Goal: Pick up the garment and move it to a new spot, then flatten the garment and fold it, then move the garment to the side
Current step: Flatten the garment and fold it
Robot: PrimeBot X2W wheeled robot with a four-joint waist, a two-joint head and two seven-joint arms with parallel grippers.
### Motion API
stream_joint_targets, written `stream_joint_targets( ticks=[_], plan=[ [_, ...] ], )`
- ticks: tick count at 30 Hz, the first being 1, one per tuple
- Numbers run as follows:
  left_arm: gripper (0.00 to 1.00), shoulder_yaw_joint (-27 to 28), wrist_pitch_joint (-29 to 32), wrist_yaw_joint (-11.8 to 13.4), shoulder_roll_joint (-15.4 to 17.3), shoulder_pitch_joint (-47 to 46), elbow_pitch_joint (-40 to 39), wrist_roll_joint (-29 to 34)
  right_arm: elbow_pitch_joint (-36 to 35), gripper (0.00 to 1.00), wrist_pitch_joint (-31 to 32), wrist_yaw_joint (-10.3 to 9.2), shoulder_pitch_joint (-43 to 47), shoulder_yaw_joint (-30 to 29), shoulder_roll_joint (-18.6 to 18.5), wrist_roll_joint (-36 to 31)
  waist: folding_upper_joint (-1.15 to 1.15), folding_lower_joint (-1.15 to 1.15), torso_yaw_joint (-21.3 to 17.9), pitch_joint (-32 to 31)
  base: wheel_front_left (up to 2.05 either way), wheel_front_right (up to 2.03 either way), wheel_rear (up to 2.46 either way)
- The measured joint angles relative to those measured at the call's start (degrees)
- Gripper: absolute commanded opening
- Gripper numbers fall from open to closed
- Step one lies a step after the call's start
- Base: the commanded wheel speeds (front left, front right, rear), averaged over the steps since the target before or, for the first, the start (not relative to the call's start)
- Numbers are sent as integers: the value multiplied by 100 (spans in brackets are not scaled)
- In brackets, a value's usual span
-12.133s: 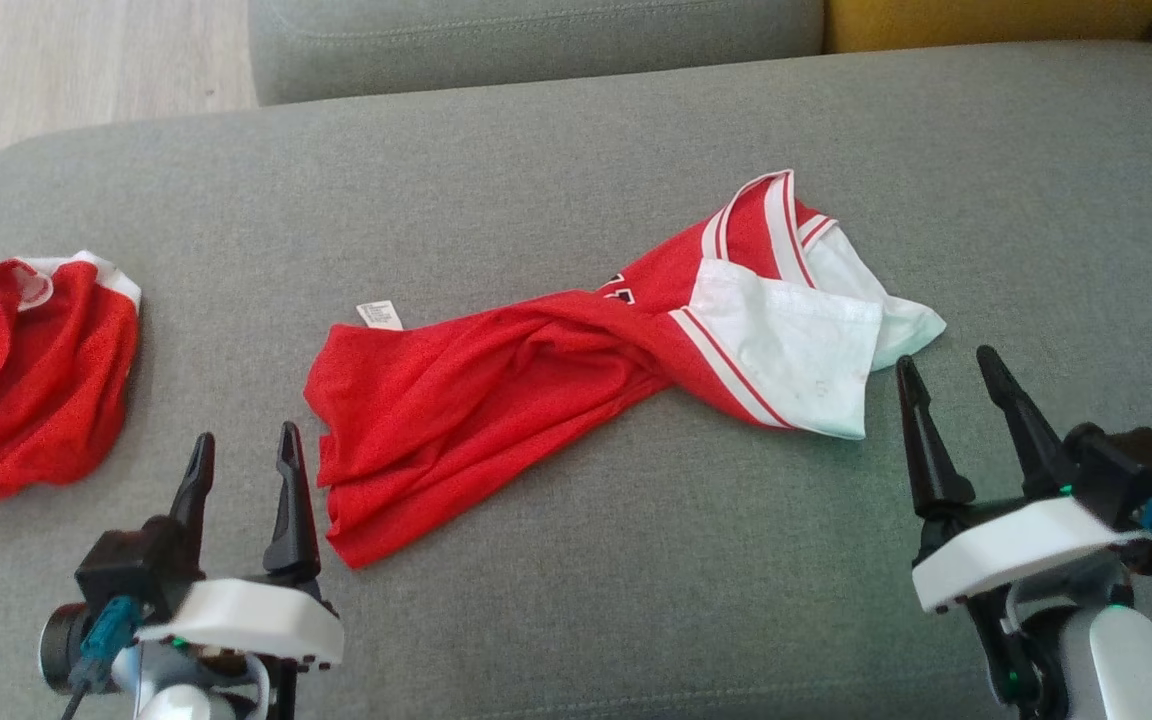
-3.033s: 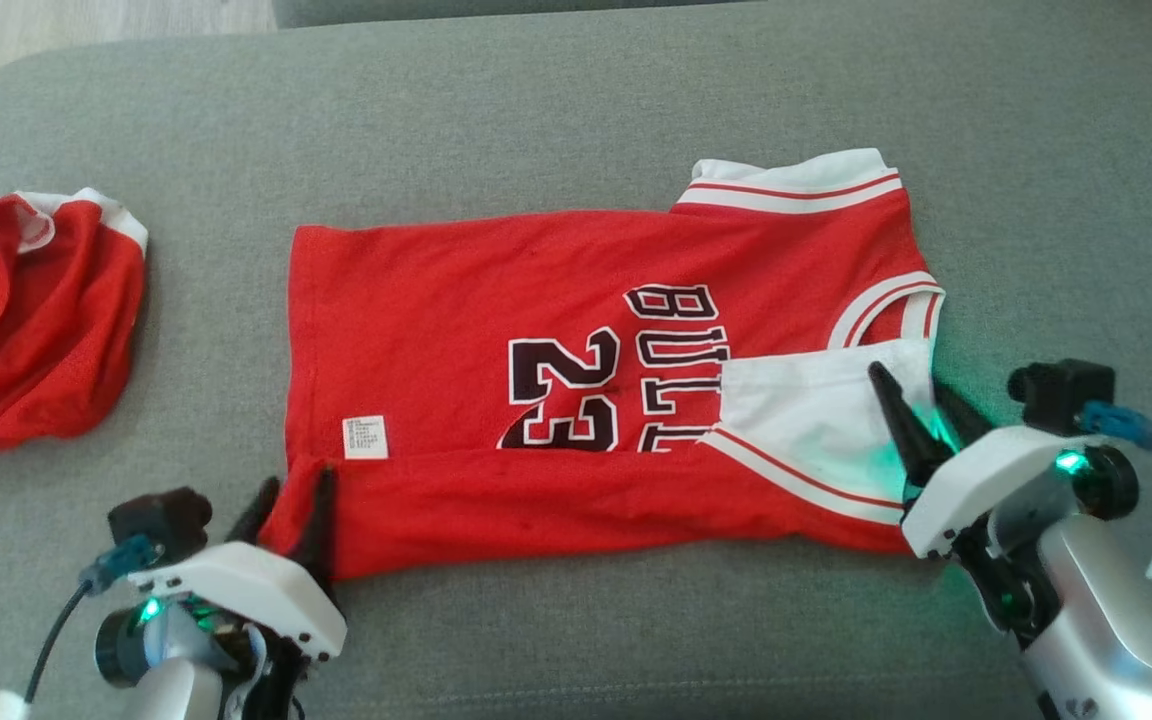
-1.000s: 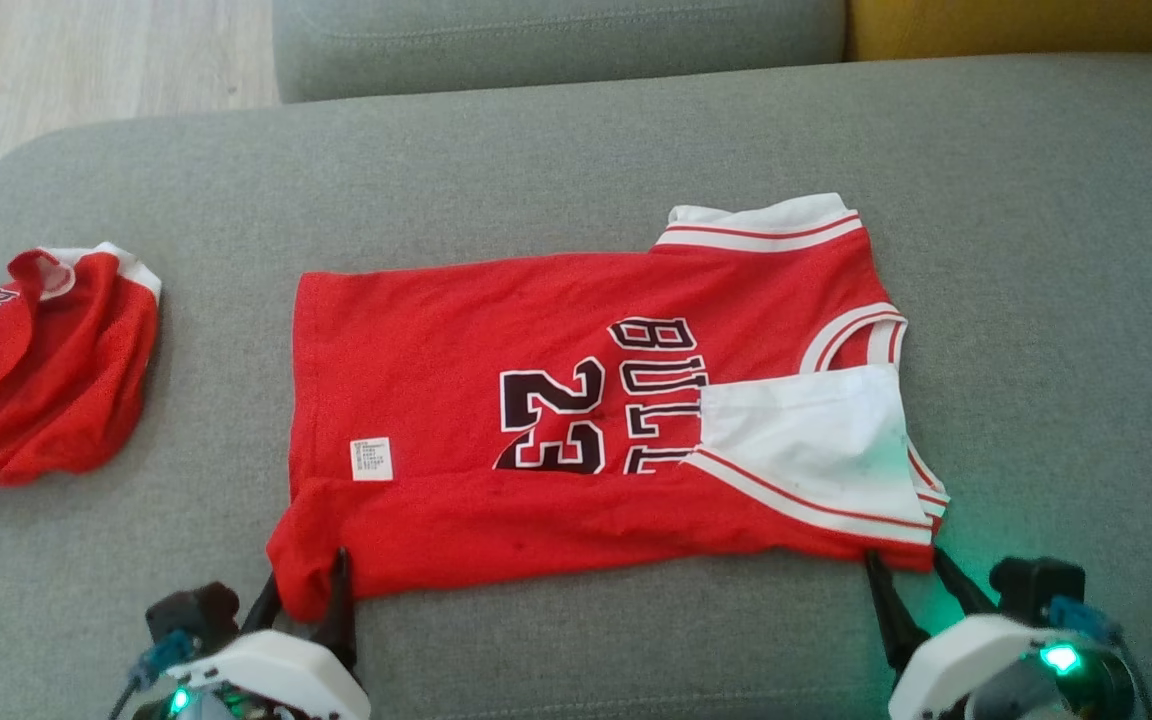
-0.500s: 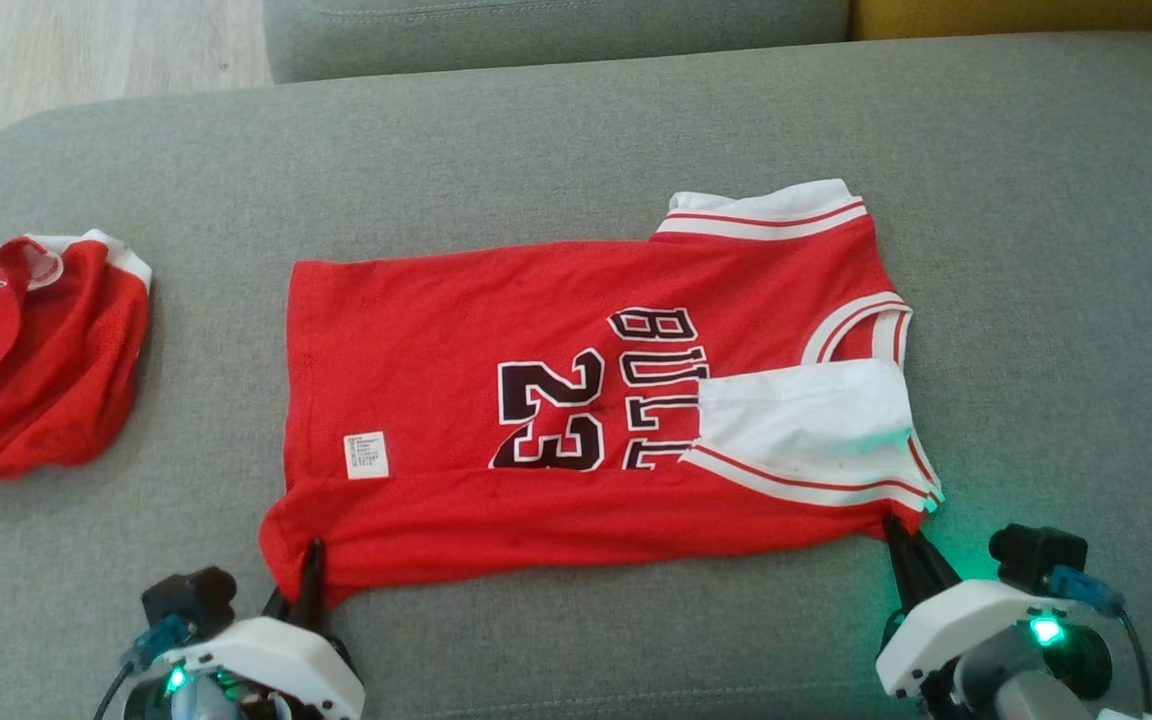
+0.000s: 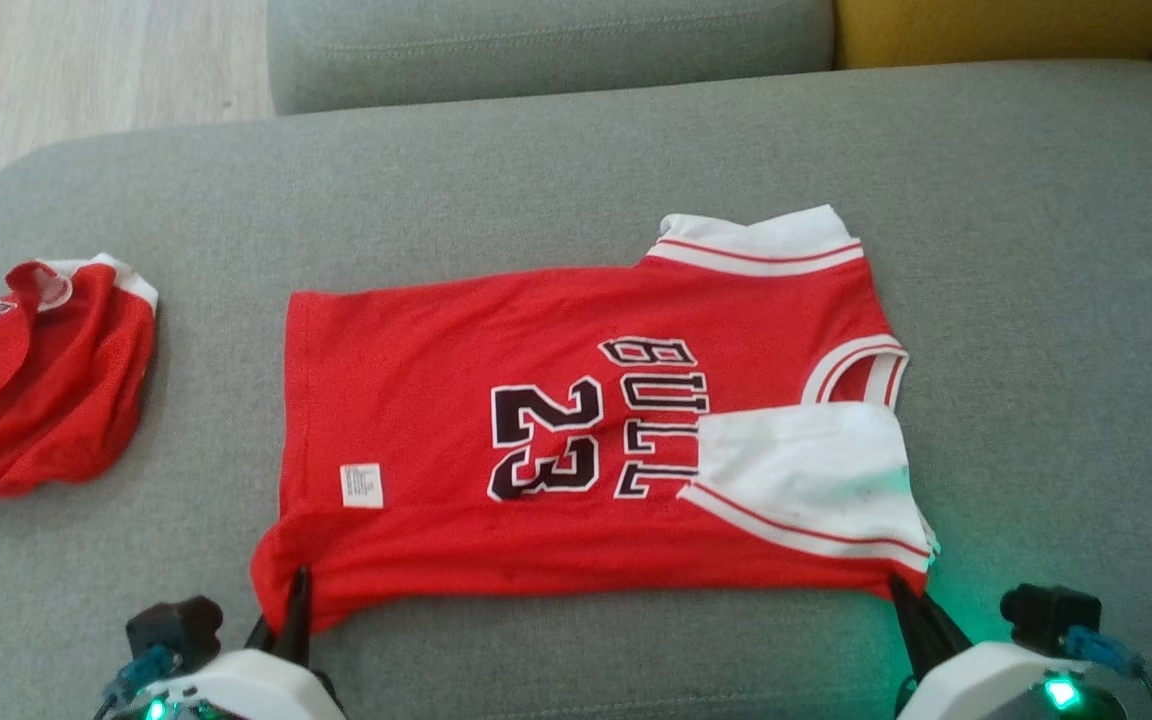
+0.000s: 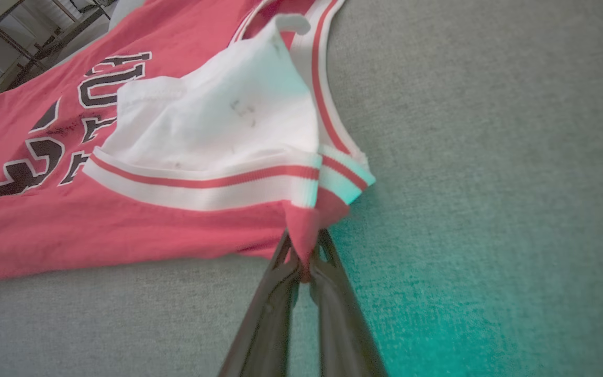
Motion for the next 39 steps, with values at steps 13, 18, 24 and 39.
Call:
stream_joint_targets(
  ticks=[13, 18, 24, 39],
  plan=[
    [100, -14, 279, 213, 63, 362, -264, -101, -439, 100, 314, 1, 408, -215, 53, 0, 0, 0, -37, -186, 0, 0, 0],
    [100, -9, 57, 423, 69, 383, -552, 66, -969, 100, 93, 0, 442, -289, 48, -114, 0, 0, -40, -225, 0, 0, 0],
    [100, -16, -291, 698, 69, 339, -1173, 369, -1960, 100, -220, 0, 305, -241, -20, -359, 0, 0, -37, -238, 0, 0, 0],
    [100, -103, -275, 806, 57, -580, -1414, 552, -2757, 100, -134, 1, -130, -112, -175, -554, 0, 0, 57, -48, 0, 0, 0]
  ],
)
